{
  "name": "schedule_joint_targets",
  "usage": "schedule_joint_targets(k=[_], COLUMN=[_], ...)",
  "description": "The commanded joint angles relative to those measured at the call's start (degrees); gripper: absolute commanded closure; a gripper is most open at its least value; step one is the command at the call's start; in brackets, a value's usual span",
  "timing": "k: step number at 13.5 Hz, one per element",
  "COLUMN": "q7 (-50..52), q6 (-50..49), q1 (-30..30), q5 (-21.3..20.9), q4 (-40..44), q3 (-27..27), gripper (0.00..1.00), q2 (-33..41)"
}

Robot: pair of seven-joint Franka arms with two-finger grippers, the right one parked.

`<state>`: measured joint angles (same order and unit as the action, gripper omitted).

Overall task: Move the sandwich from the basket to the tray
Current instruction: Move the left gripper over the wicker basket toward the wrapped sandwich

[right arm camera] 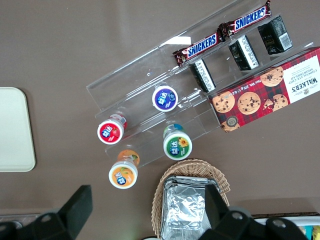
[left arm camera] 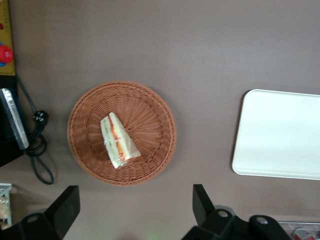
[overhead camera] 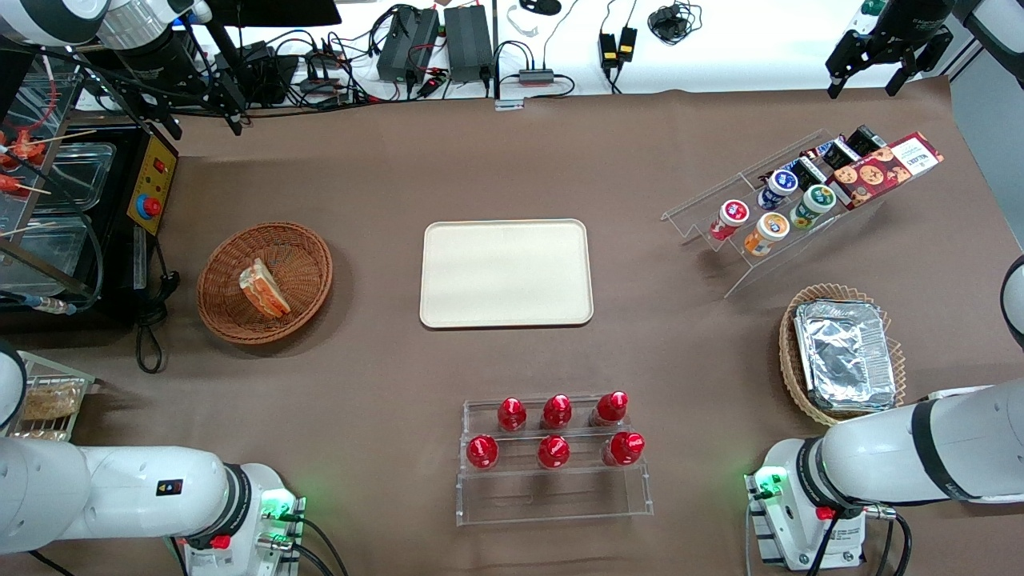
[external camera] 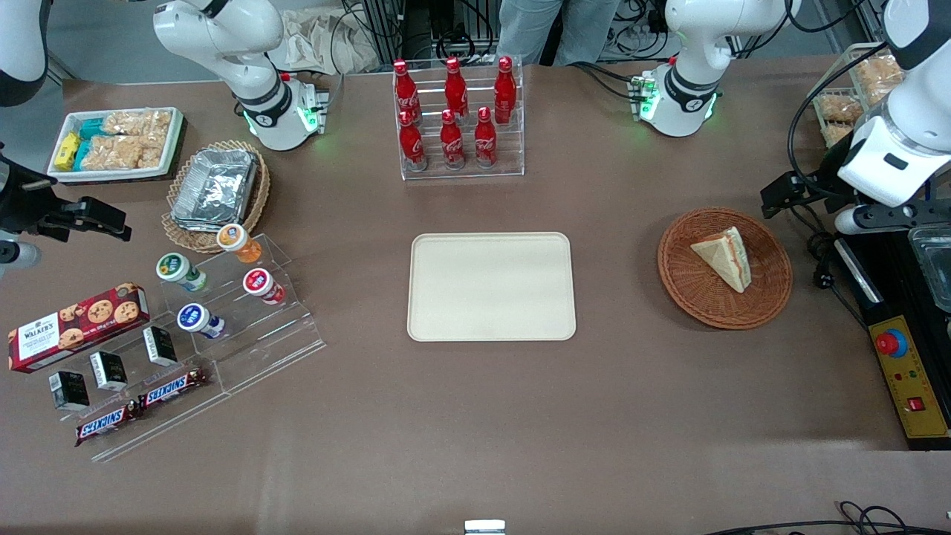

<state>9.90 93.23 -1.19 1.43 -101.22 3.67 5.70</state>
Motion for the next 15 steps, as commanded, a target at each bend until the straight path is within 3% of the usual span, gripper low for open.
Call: schedule_joint_targets(k=[1, 15], q7=[2.31, 19.01], q6=[-0.33, 6.52], q1=[-0.66, -0.66], q5=[-1.6, -2.92], q4=[-4.24, -22.08], q3=[-1.82, -2.26], gripper=[0.0, 0.0], q2=[4.23, 14.78])
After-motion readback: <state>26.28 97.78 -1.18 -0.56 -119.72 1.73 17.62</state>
